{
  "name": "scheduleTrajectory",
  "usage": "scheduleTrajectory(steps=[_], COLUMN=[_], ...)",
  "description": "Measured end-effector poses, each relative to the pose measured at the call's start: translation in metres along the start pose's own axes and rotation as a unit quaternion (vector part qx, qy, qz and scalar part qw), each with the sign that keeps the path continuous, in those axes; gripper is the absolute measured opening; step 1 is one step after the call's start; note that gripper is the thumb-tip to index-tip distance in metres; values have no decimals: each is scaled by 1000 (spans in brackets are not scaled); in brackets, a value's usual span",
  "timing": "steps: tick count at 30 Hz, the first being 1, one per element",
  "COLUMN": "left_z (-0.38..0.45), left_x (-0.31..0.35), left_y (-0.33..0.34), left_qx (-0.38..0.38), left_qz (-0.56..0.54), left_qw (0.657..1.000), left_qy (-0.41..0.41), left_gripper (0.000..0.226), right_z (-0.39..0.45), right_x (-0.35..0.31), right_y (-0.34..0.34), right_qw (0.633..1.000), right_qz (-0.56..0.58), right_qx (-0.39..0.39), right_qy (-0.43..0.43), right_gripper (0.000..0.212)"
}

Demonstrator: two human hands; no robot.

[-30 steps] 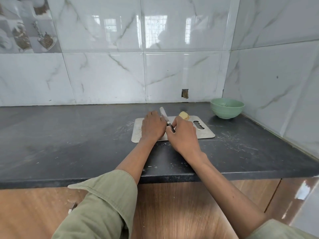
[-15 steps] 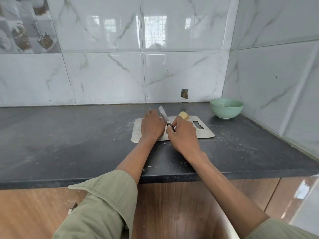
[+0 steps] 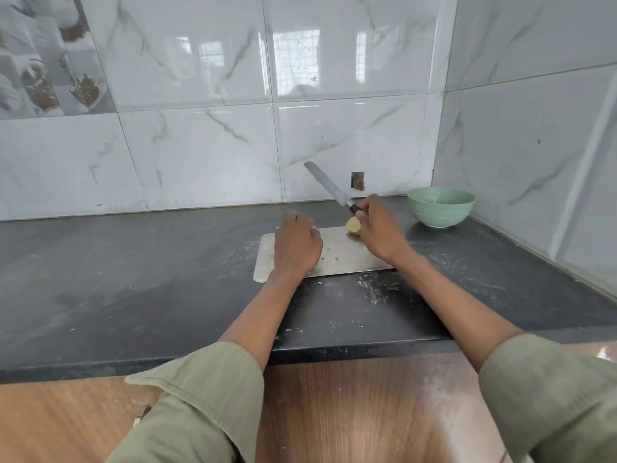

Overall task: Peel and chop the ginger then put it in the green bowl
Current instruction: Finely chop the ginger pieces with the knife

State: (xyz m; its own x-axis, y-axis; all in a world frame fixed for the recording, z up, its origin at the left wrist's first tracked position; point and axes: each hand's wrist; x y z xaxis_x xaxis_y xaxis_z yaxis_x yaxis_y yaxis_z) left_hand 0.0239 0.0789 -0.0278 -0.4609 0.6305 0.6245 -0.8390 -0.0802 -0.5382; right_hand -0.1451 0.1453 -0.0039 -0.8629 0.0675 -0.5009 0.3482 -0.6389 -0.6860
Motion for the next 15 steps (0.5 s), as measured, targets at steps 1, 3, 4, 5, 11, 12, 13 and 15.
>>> scheduleTrajectory(steps=[1,3,4,5,11,12,13,15], left_z=[1,2,4,6,37,41,44,47], left_x=[2,8,11,14,36,37,37,33], left_y=[0,3,5,10,48,54,60,68], left_qx=[5,9,3,-15,-165,-176,-184,-191], left_qz=[3,4,4,9,31,29,30,47], left_qw=[1000,998,996,995,983,982,981,980], left_qy=[22,64,85,102,71,58,46,32], left_gripper=[27,26,25,24,45,48,50,51], right_z=[4,13,17,20,31,33,34,33], right_x=[7,19,24,28,46,50,52,50], right_y=[-2,-1,-1,-1,5,8,10,13], right_qw=[1000,999,998,996,978,978,978,980], right_qz=[9,21,35,53,142,144,144,140], right_qx=[1,3,3,3,8,5,2,-8], right_qy=[7,31,49,71,152,153,150,142], right_gripper=[7,9,9,9,13,12,9,5])
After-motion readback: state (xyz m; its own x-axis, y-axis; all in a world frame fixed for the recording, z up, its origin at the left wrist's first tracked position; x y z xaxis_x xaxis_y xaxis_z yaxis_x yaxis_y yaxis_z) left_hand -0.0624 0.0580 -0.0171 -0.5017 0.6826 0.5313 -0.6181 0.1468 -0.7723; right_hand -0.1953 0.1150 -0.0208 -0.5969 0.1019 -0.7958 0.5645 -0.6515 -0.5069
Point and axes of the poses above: each hand's wrist, its own z-axis towards the middle knuckle, its own y-axis out of the palm, x = y × z, and after that the axes turned 14 degrees about -z, right-handed
